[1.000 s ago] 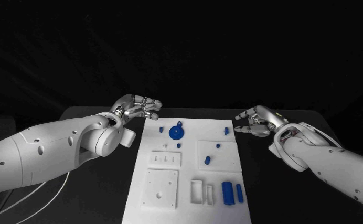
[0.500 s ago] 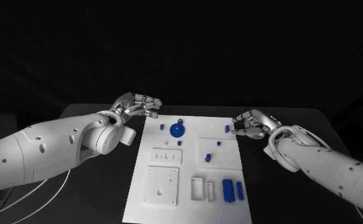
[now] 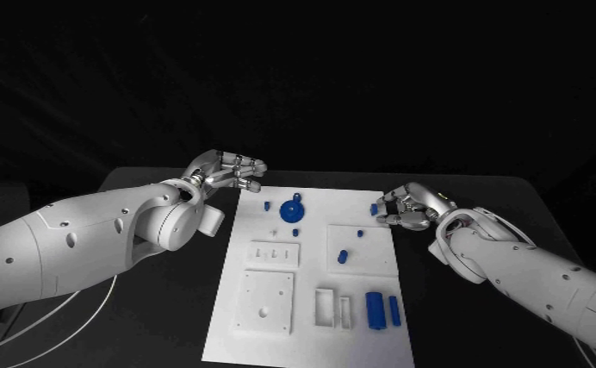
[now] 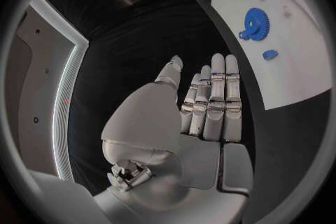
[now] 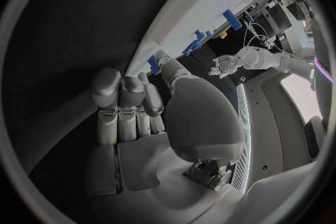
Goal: Assemble the parts on the task board
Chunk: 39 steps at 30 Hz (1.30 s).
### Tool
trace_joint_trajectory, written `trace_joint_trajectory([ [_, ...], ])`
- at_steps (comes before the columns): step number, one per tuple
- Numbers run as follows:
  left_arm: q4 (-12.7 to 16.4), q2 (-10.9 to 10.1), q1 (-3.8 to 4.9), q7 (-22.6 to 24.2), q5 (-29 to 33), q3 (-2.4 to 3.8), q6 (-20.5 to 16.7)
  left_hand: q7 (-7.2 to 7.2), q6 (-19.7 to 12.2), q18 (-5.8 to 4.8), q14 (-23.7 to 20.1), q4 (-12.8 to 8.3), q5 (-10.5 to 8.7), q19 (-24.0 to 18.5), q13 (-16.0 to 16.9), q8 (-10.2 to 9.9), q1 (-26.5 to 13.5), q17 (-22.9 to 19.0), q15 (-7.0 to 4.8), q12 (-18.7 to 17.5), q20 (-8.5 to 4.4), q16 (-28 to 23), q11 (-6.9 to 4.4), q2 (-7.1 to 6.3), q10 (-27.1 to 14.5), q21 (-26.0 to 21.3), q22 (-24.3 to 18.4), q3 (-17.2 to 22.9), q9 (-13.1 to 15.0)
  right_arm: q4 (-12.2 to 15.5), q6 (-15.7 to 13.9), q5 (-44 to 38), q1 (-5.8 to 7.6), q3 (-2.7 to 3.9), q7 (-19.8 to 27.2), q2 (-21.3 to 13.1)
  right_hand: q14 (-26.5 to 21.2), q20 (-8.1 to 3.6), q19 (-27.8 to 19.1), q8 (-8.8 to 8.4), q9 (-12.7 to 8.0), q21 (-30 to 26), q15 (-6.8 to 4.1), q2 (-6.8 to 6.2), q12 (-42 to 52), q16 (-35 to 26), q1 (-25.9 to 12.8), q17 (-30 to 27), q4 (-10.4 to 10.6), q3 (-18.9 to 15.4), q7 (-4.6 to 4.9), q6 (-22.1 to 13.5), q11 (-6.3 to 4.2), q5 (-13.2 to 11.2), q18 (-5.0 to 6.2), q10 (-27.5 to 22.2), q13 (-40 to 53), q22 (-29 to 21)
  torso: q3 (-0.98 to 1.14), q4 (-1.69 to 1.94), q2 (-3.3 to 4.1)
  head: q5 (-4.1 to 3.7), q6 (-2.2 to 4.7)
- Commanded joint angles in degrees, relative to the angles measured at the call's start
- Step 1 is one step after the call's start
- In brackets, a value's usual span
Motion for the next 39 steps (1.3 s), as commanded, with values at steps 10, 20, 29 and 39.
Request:
trace_joint_trajectory([
  [10, -0.1, 0.2, 0.01, 0.0, 0.0, 0.04, 1.0, 0.11, -0.4, -0.35, -0.4, 0.0, -0.14, -0.3, 0.1, 0.2, 0.3, 0.0, -0.03, 0.0, 0.01, 0.3, 0.04, -0.16, -0.5, 0.3, 0.1, -0.2, 0.1, -0.8, 0.3, 0.2, -0.12, 0.01, 0.0, 1.0, 0.0, 0.51, 3.4, -0.18, -0.1, -0.1, 0.23, 0.74, 0.5, 0.3, -0.6, 0.2, -0.5, 1.1, -0.07, 0.4, -0.08, -0.7, -0.53, -0.1, 3.5, 4.0, -0.14, 0.23, 0.04, -0.07, -0.12],
  [20, 0.0, 0.2, 0.01, -0.2, 0.0, 0.04, 0.9, 0.16, -0.6, -0.33, -0.3, 0.1, -0.15, -0.4, 0.1, 0.2, 0.3, 0.0, -0.03, 0.0, 0.03, 0.4, 0.06, -0.12, -0.5, 0.3, 0.2, -0.2, 0.1, -1.3, 0.4, 0.4, -0.12, 0.00, -0.3, 1.7, 0.0, 0.55, 3.4, -0.20, -0.1, -0.3, 0.26, 1.12, 0.4, 0.2, -0.8, 0.2, -0.7, 1.5, -0.04, 0.6, -0.05, -0.9, -0.51, -0.2, 3.5, 4.1, -0.19, 0.34, 0.04, -0.35, -0.04],
  [29, 0.0, 0.3, 0.01, -0.4, -0.1, 0.04, 0.9, 0.17, -0.6, -0.33, -0.4, 0.0, -0.26, -0.4, 0.1, 0.2, 0.3, 0.0, -0.02, 0.0, 0.03, 0.4, 0.07, -0.15, -0.5, 0.3, 0.2, -0.3, 0.1, -1.3, 0.5, 0.6, -0.12, -0.02, -0.4, 1.9, 0.0, 0.54, 3.4, -0.16, -0.1, -0.4, 0.23, 1.40, 0.5, 0.2, -0.9, 0.2, -0.9, 1.8, -0.14, 0.8, -0.09, -1.1, -0.52, -0.2, 3.5, 4.2, -0.20, 0.32, 0.07, -0.36, -0.01],
  [39, 0.0, 0.2, 0.02, -0.6, -0.2, 0.04, 1.0, 0.16, -0.6, -0.32, -0.4, 0.0, -0.32, -0.4, 0.1, 0.2, 0.4, 0.0, -0.02, 0.0, 0.04, 0.4, 0.08, -0.13, -0.6, 0.3, 0.2, -0.3, 0.1, -1.4, 0.3, 0.6, -0.12, -0.03, -0.6, 2.0, 0.0, 0.30, 3.4, -0.15, 0.0, -0.7, -0.06, 3.21, 0.4, -0.1, -1.1, 0.0, -2.0, 5.2, -0.83, 4.1, -0.50, -4.2, -0.71, -0.2, 3.4, 4.3, -0.24, 0.44, 0.07, -0.36, -0.05],
])
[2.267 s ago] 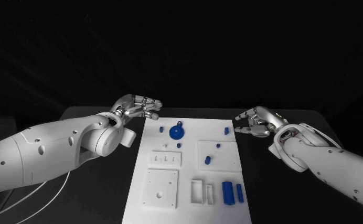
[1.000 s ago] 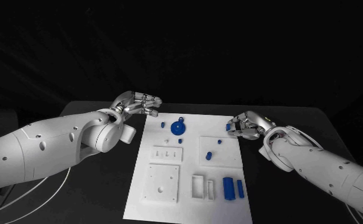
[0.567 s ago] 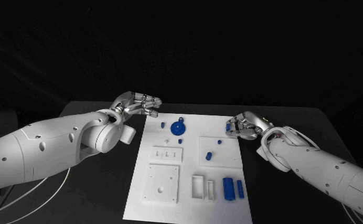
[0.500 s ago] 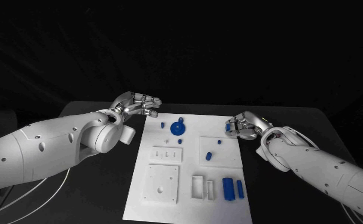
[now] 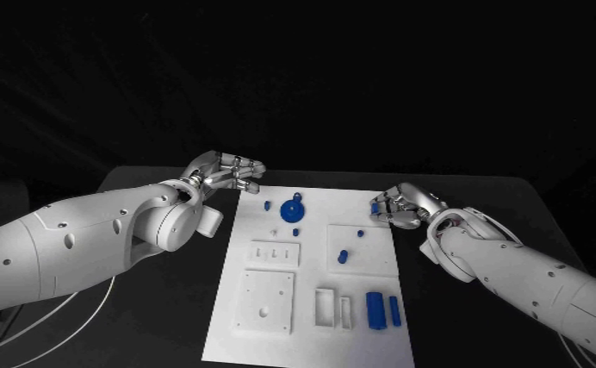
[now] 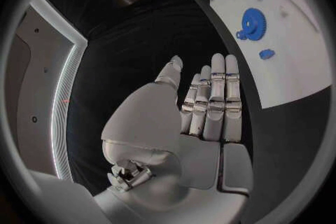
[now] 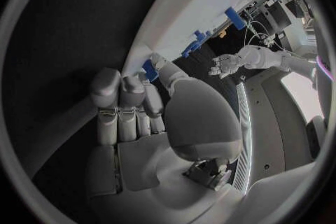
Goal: Assemble the parts on the task board
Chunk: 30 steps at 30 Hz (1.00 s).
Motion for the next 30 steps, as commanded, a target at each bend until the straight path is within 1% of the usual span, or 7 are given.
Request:
trace_joint_trajectory([
  [1, 0.1, 0.1, 0.02, 0.1, -0.1, 0.04, 0.8, -0.09, -0.3, -0.33, -0.4, 0.0, -0.38, -0.4, 0.1, 0.2, 0.4, 0.0, -0.02, 0.0, 0.04, 0.2, -0.12, -0.10, -0.4, 0.3, 0.1, -0.3, 0.1, -0.1, 0.3, 0.1, -0.08, -0.03, -0.3, 0.0, 0.0, 0.23, 3.4, -0.06, 0.2, -0.3, -0.15, 1.01, -0.1, -0.1, 0.2, -0.1, -0.2, 1.6, -0.44, 1.8, -0.55, -1.8, -0.68, -0.1, 3.4, 4.3, -0.02, 0.07, 0.00, -0.02, -0.06],
  [10, 0.1, 0.1, 0.03, 0.0, -0.3, 0.04, 0.9, -0.13, -0.2, -0.32, -0.4, 0.0, -0.42, -0.4, 0.1, 0.2, 0.4, 0.0, -0.03, 0.0, 0.03, 0.3, -0.13, -0.06, -0.4, 0.3, 0.1, -0.3, 0.1, 0.0, -0.5, 0.1, -0.08, -0.03, -0.3, 0.1, 0.1, -0.55, 3.4, -0.07, 1.6, -0.4, -0.93, 2.89, -0.3, -0.4, -0.1, -0.1, -2.3, 3.6, -2.12, 7.7, -1.54, -3.8, -1.31, 0.0, 3.3, 4.3, -0.04, 0.07, 0.04, -0.04, -0.10],
  [16, 0.1, 0.1, 0.03, -0.5, -0.9, 0.05, 1.2, -0.82, 1.5, -0.42, -0.4, 0.1, -0.44, -0.4, 0.1, 0.3, 0.7, 0.0, -0.30, 0.1, -0.14, 0.3, -0.91, 0.37, 2.0, 0.4, 0.2, -0.1, 0.1, 0.4, -1.3, 1.0, -0.08, -0.03, -1.2, 0.1, 0.1, -0.80, 3.4, -0.18, 2.2, -0.6, -1.09, 3.28, -0.4, -0.5, -0.4, 0.0, -3.3, 2.9, -2.16, 7.6, -1.57, -3.8, -1.53, 0.1, 3.4, 4.4, -0.03, 0.13, 0.02, -0.05, -0.11],
  [21, 0.4, 0.0, 0.06, -2.1, -2.9, 0.23, 0.9, -2.18, 5.7, -0.70, 0.7, 0.5, -0.35, 0.3, 0.1, 0.3, 0.8, 0.2, -0.93, 0.0, -0.80, 0.8, -1.83, 0.52, 4.4, 1.0, 0.5, 0.3, 0.3, 1.5, -2.0, 1.8, 0.16, -0.02, -2.9, -0.3, 0.1, -0.85, 3.4, -0.14, 2.2, -0.7, -1.14, 3.18, -0.4, -0.6, -0.6, -0.1, -3.4, 2.7, -2.17, 7.6, -1.57, -3.7, -1.49, 0.0, 3.4, 4.4, -0.12, 0.04, -0.20, -0.04, 0.13],
  [25, 0.6, 0.1, 0.28, -5.4, -5.0, 0.35, 3.3, -2.52, 6.5, -0.74, 4.0, 0.8, -0.38, 2.7, 0.1, 0.2, 0.4, 1.9, -2.30, -0.1, -2.19, 4.6, -2.35, 0.47, 5.1, 3.6, 2.0, 0.3, 0.2, 3.1, -1.6, 1.8, 1.11, -0.02, -4.7, -0.7, 0.1, -0.91, 3.4, -0.13, 2.2, -0.7, -1.19, 3.04, -0.4, -0.7, -0.7, -0.1, -3.4, 2.5, -2.19, 7.6, -1.60, -3.4, -1.47, 0.1, 3.4, 4.3, -0.09, -0.14, -0.56, 0.03, 0.33],
  [27, 0.6, 0.4, 0.61, -7.7, -7.2, 0.38, 5.3, -2.37, 5.3, -0.52, 7.4, 1.2, -0.42, 5.4, 0.1, 0.3, -0.2, 3.8, -3.49, -0.1, -3.41, 8.5, -2.78, 0.51, 5.8, 6.5, 3.7, 0.2, 0.2, 4.2, -1.1, 1.6, 1.70, -0.02, -5.7, -1.0, 0.0, -0.97, 3.4, -0.13, 2.2, -0.8, -1.25, 3.10, -0.5, -0.8, -0.6, -0.1, -3.5, 2.5, -2.15, 7.5, -1.60, -2.9, -1.44, 0.0, 3.4, 4.3, -0.09, -0.20, -0.92, 0.04, 0.26],
  [30, 0.7, 1.1, 1.11, -10.5, -10.2, 0.40, 8.3, -2.98, 6.6, -1.03, 7.5, 2.6, -0.57, 5.6, 0.1, 0.3, -1.6, 8.1, -4.59, -0.1, -4.66, 16.5, -3.58, 0.50, 7.7, 11.1, 6.9, -0.4, 0.3, 5.6, -0.3, 1.4, 2.47, -0.02, -7.1, -1.1, 0.0, -1.00, 3.4, -0.14, 2.1, -1.1, -1.28, 2.84, -0.8, -1.0, -1.0, -0.2, -3.4, 2.2, -2.12, 7.3, -1.60, -1.2, -1.40, -0.1, 3.3, 4.2, -0.10, -0.27, -1.41, 0.35, 0.40],
])
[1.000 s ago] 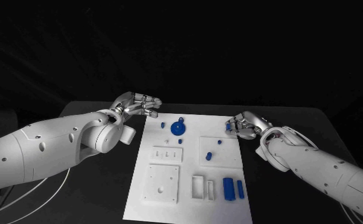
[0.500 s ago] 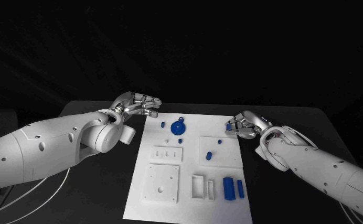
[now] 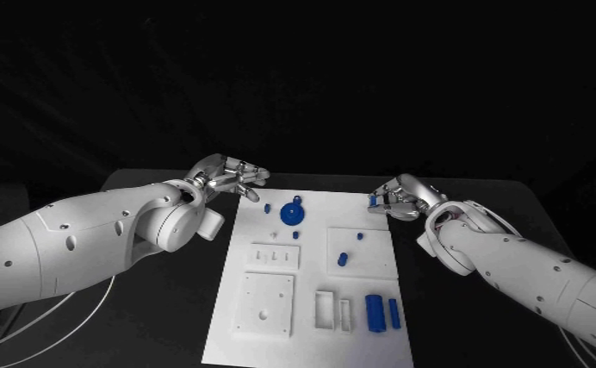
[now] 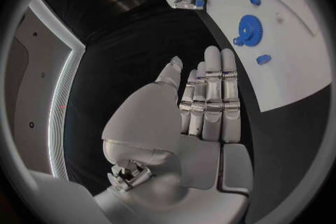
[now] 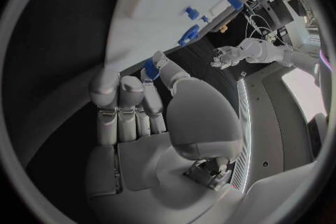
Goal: Assemble the parts on the task board
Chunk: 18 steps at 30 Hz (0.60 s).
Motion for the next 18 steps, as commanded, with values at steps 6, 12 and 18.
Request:
trace_joint_trajectory([
  [6, 0.1, 3.2, 1.65, -10.5, -10.7, 0.20, 11.2, -2.35, 4.9, -1.69, -1.4, 1.1, 11.13, 0.1, 0.9, 0.0, -2.2, 15.3, -3.67, 1.5, -3.97, 24.4, -3.87, 0.04, 10.1, 14.1, 10.4, 0.7, 3.0, 5.1, 2.4, -2.1, 1.54, -0.01, -7.3, 0.2, -0.1, -0.57, 3.4, 0.18, 1.1, -0.4, -0.40, 0.34, -0.3, -0.6, -0.1, -0.1, -0.1, -0.6, -0.32, 0.9, -0.40, 1.1, -0.98, -0.1, 3.3, 4.2, -0.12, -0.05, -1.75, 0.79, 0.05],
  [12, -1.5, 6.8, 2.19, -14.7, -12.4, 0.27, 12.4, -3.74, 6.0, -0.50, -1.6, 2.3, 8.00, -1.4, 10.2, 0.3, -7.9, 27.6, -5.69, 14.4, -5.76, 40.1, -5.45, -0.73, 11.5, 27.5, 21.8, -2.2, 8.7, 8.2, 3.2, -4.3, 2.02, -0.19, -11.3, 1.2, -0.1, -0.57, 3.4, 0.15, 1.1, -0.4, -0.38, 0.27, -0.4, -0.7, -0.2, -0.2, -0.2, -0.4, -0.22, 0.7, -0.36, 1.8, -0.96, -0.1, 3.3, 4.1, -0.16, 0.19, -2.46, 1.39, -0.31],
  [18, -3.4, 10.1, 2.33, -19.6, -13.1, 0.27, 10.8, -4.18, 4.4, 0.42, -0.8, 1.8, 8.23, -3.4, 22.5, 0.2, -9.8, 36.8, -5.93, 26.6, -5.87, 47.0, -6.45, -1.47, 6.3, 31.0, 28.7, -2.3, 23.3, 10.5, 3.1, -5.9, 2.27, -0.84, -14.9, 2.8, -0.1, -0.51, 3.4, 0.18, 1.0, -0.5, -0.35, 0.05, -0.7, -1.0, -0.3, -0.2, -0.1, -0.2, -0.23, 0.6, -0.38, 2.2, -0.89, -0.3, 3.2, 4.1, -0.09, -0.07, -2.77, 1.50, -0.30],
])
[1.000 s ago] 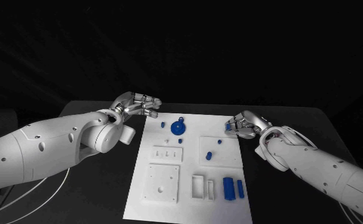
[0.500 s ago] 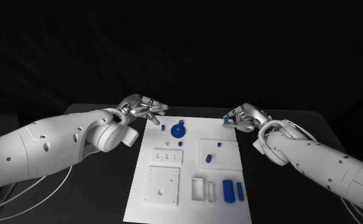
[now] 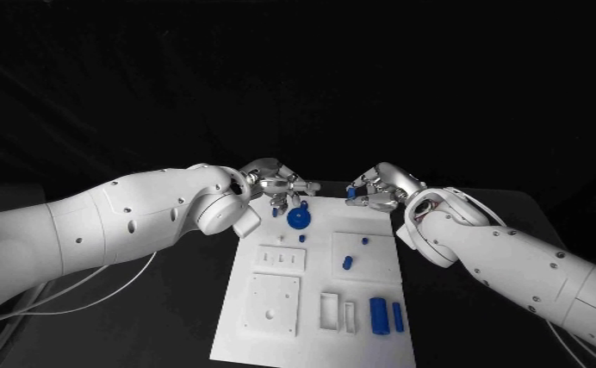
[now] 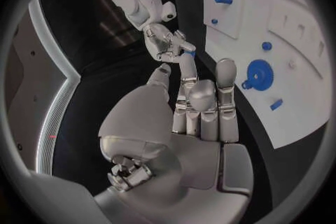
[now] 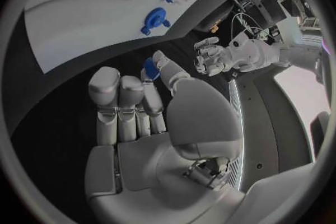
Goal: Assemble the parts on the task board
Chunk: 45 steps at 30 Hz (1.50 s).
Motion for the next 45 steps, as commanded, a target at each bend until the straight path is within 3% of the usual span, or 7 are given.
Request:
trace_joint_trajectory([
  [1, -0.6, 1.2, 0.12, -6.4, -2.5, 0.05, 0.6, -0.31, -0.6, 0.61, 0.4, -0.1, 0.17, -0.3, 2.3, -0.1, -0.6, 1.4, 0.10, 2.3, -0.06, 1.1, -0.07, -0.17, -1.2, -0.1, 1.3, 0.2, 4.9, 1.1, 1.2, -3.3, 0.07, -0.34, -5.2, 0.7, -0.1, -0.34, 3.6, 0.41, 1.0, -0.3, -0.36, 0.03, -0.4, -0.4, -0.3, -0.1, -0.1, 0.5, -0.19, 0.6, -0.29, 1.4, -0.88, -0.3, 3.2, 4.0, 0.06, -0.24, -0.35, 0.04, -0.01],
  [4, -0.9, 2.0, 0.13, -8.2, -3.5, 0.06, 0.0, -0.55, -1.1, 0.60, 0.4, 0.5, 0.40, -0.1, 3.3, -0.2, -1.3, 1.8, 0.01, 3.3, -0.08, 1.6, -0.08, -0.65, -1.7, -0.8, 2.8, 0.6, 10.4, 1.8, 1.0, -4.3, 0.10, -0.69, -6.8, 1.4, -0.1, -0.32, 3.6, 0.41, 1.0, -0.3, -0.34, -0.02, -0.5, -0.5, -0.5, -0.1, -0.3, 0.7, -0.18, 0.7, -0.29, 1.8, -0.92, -0.3, 3.1, 4.0, 0.12, -0.49, -0.39, 0.02, -0.05],
  [9, -1.6, 3.5, 0.13, -10.5, -6.5, 0.05, -0.9, -0.74, -1.3, 0.48, 0.5, 1.6, 0.71, 0.3, 3.7, -0.2, -2.2, 2.0, -0.03, 3.7, -0.13, 2.1, -0.33, -1.19, -1.8, -1.9, 4.6, 1.1, 15.8, 2.6, 1.0, -5.0, 0.13, -1.03, -8.4, 2.3, -0.1, -0.34, 3.6, 0.40, 1.1, -0.4, -0.35, -0.15, -0.5, -0.5, -0.6, -0.1, -0.4, 0.9, -0.18, 0.7, -0.31, 2.0, -0.92, -0.3, 3.1, 4.0, 0.18, -0.70, -0.34, 0.05, -0.14],
  [17, -3.1, 5.2, 0.10, -14.0, -10.4, -0.01, -3.5, -0.84, -1.6, 0.26, 0.5, 4.9, 0.27, 1.5, 3.7, -0.3, -2.7, 1.5, -0.11, 4.0, -0.21, 2.3, -0.34, -3.67, -1.8, -5.6, 9.2, 3.5, 20.6, 4.2, 1.5, -6.3, 0.15, -1.31, -9.8, 3.2, -0.1, -0.35, 3.6, 0.40, 1.1, -0.4, -0.36, -0.22, -0.5, -0.6, -0.6, -0.1, -0.4, 0.9, -0.19, 0.7, -0.32, 2.1, -0.92, -0.3, 3.1, 4.0, 0.04, -0.59, -0.31, -0.36, -0.36],
  [33, -3.5, 6.8, 0.10, -16.0, -12.1, -0.07, -3.0, -0.89, -1.5, 0.05, 0.4, 4.4, 0.13, 3.2, 3.7, -0.3, -2.5, 1.4, -0.05, 4.1, -0.17, 2.4, -0.32, -3.30, -1.9, -10.7, 16.0, 3.2, 20.7, 4.1, 2.2, -6.7, 0.14, -1.69, -10.2, 4.6, -0.1, -0.35, 3.6, 0.41, 1.1, -0.4, -0.36, -0.20, -0.6, -0.7, -0.7, 0.0, -0.4, 0.9, -0.23, 0.7, -0.36, 2.1, -0.90, -0.3, 3.1, 4.0, 0.00, -0.48, -0.31, -0.23, -0.22],
  [34, -3.5, 6.9, 0.10, -16.1, -12.2, -0.07, -2.9, -0.91, -1.6, -0.02, 0.3, 4.2, 0.07, 4.8, 3.7, -0.4, -2.6, 1.1, -0.03, 4.1, -0.08, 2.1, -0.29, -3.21, -2.1, -14.2, 20.9, 3.3, 20.7, 4.1, 2.2, -6.8, 0.14, -1.70, -10.2, 4.7, -0.1, -0.35, 3.6, 0.41, 1.1, -0.4, -0.36, -0.20, -0.6, -0.7, -0.7, 0.0, -0.4, 0.9, -0.23, 0.7, -0.36, 2.1, -0.90, -0.3, 3.1, 4.0, 0.00, -0.49, -0.30, -0.21, -0.23],
  [45, -3.5, 7.4, 0.09, -16.2, -12.7, -0.07, -2.9, -0.81, -1.6, -0.14, 0.3, 5.2, -1.19, 5.1, 3.6, -0.2, -2.8, 1.2, -0.02, 4.1, -0.13, 2.3, -0.25, -3.88, -1.9, -16.1, 22.6, 3.7, 20.8, 3.8, 2.4, -7.1, 0.14, -1.81, -10.6, 5.2, -0.1, -0.35, 3.6, 0.41, 1.2, -0.4, -0.35, -0.21, -0.6, -0.7, -0.7, 0.0, -0.4, 0.9, -0.24, 0.8, -0.38, 2.2, -0.89, -0.3, 3.1, 4.0, 0.01, -0.45, -0.22, -0.23, -0.28],
])
